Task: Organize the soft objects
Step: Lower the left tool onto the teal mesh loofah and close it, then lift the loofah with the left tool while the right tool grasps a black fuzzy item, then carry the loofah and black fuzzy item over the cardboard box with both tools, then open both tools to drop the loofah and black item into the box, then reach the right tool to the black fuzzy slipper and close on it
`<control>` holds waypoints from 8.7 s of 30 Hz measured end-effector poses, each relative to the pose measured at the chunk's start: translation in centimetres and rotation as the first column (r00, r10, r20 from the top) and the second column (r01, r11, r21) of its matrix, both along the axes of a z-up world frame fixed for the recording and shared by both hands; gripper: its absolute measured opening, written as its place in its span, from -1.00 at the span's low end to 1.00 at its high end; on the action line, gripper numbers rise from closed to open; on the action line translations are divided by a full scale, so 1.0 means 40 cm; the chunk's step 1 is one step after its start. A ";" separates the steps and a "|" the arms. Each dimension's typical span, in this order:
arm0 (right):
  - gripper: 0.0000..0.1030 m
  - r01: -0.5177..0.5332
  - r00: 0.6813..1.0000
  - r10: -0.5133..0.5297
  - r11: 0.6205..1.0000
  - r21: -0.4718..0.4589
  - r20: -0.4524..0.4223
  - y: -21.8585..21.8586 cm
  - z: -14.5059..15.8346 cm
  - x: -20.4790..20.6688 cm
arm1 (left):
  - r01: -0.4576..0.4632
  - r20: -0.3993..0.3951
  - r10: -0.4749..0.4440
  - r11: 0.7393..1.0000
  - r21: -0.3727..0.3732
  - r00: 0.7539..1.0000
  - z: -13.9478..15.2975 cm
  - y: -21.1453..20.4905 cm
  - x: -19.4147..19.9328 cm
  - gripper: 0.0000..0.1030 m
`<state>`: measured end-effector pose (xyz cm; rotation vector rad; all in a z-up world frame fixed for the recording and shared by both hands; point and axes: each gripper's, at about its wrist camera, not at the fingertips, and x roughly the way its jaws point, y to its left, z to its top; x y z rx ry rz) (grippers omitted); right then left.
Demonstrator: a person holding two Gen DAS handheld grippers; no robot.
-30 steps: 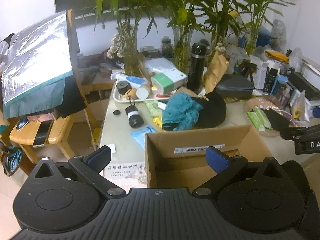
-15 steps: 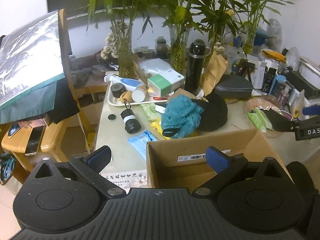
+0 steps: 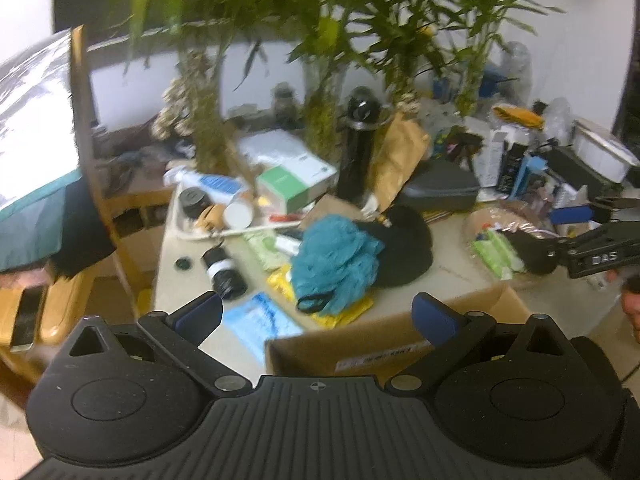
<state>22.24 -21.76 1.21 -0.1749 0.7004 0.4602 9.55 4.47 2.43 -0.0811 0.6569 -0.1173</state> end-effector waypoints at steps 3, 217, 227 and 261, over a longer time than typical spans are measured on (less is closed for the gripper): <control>1.00 -0.017 0.999 0.018 1.000 -0.018 0.036 0.008 -0.007 0.013 | 0.040 0.032 -0.041 0.999 0.025 0.999 0.004 -0.008 0.019 1.00; 1.00 -0.102 0.990 0.101 0.995 -0.001 -0.103 0.023 -0.054 -0.132 | 0.028 -0.127 -0.012 0.991 0.127 0.992 -0.073 -0.018 -0.072 0.18; 1.00 -0.097 0.991 0.093 0.995 -0.031 -0.092 0.012 -0.062 -0.116 | 0.016 -0.125 -0.001 0.992 0.123 0.992 -0.077 -0.001 -0.065 0.18; 1.00 -0.082 0.996 0.081 0.996 -0.041 -0.027 -0.003 -0.114 0.052 | -0.022 -0.123 0.033 0.996 0.091 0.992 -0.104 0.041 -0.003 0.18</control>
